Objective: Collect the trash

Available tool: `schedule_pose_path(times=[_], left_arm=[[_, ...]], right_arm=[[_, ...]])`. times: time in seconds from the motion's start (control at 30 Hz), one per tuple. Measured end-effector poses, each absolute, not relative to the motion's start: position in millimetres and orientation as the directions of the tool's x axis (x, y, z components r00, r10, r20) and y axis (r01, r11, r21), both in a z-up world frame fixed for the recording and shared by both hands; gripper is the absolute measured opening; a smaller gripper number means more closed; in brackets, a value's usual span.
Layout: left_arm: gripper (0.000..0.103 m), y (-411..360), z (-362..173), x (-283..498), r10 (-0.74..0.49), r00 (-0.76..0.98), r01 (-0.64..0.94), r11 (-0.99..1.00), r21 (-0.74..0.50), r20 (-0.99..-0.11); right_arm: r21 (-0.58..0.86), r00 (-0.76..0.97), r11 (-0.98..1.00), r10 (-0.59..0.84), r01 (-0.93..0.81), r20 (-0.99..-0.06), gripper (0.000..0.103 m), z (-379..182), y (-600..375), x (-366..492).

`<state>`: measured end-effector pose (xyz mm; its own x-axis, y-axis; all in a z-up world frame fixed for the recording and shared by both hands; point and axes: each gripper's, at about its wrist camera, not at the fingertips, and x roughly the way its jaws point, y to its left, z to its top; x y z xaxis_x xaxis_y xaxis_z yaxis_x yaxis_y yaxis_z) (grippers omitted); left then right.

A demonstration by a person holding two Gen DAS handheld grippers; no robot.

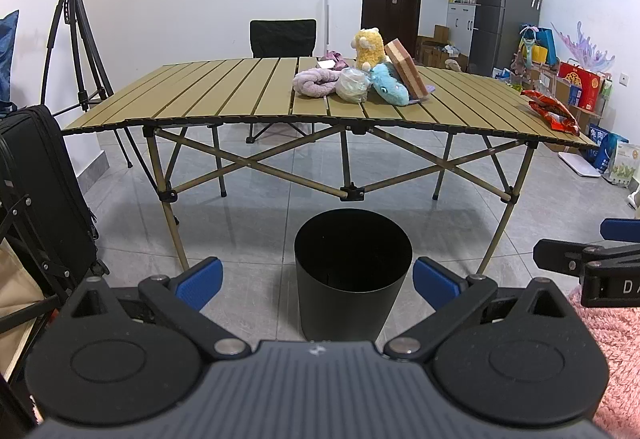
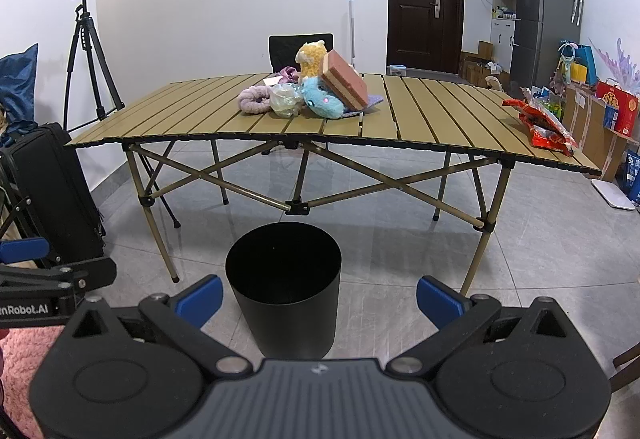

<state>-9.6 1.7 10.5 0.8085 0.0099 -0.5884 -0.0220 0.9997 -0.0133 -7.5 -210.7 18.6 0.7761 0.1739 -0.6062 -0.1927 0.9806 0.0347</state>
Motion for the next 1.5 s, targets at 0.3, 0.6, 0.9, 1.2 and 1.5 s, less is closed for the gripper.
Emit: schedule_pose_path(times=[0.3, 0.6, 0.9, 1.2, 1.5], left_arm=[[0.103, 1.9, 10.8, -9.6, 0.010, 0.809, -0.021, 1.000, -0.011, -0.587], [0.103, -1.1, 11.0, -0.8, 0.014, 0.816, -0.015, 1.000, 0.004, -0.578], [0.103, -3.3, 7.6, 22.2, 0.023, 0.822, -0.019, 1.000, 0.014, -0.569], [0.103, -7.7, 5.0, 57.2, 0.019, 0.828, -0.014, 1.000, 0.014, -0.560], [0.103, -3.1, 6.7, 102.2, 0.027, 0.839, -0.029, 1.000, 0.005, -0.544]], right_arm=[[0.041, 0.776, 0.980, 0.179, -0.194, -0.605, 0.103, 20.3, -210.8, -7.9], [0.045, 0.782, 0.981, 0.180, -0.191, -0.597, 0.103, 18.5, -214.6, 1.1], [0.043, 0.795, 0.982, 0.173, -0.182, -0.581, 0.103, 18.2, -215.4, 23.1], [0.050, 0.806, 0.983, 0.172, -0.175, -0.567, 0.103, 16.4, -216.9, 55.8], [0.052, 0.827, 0.985, 0.164, -0.162, -0.538, 0.103, 19.1, -218.2, 95.3]])
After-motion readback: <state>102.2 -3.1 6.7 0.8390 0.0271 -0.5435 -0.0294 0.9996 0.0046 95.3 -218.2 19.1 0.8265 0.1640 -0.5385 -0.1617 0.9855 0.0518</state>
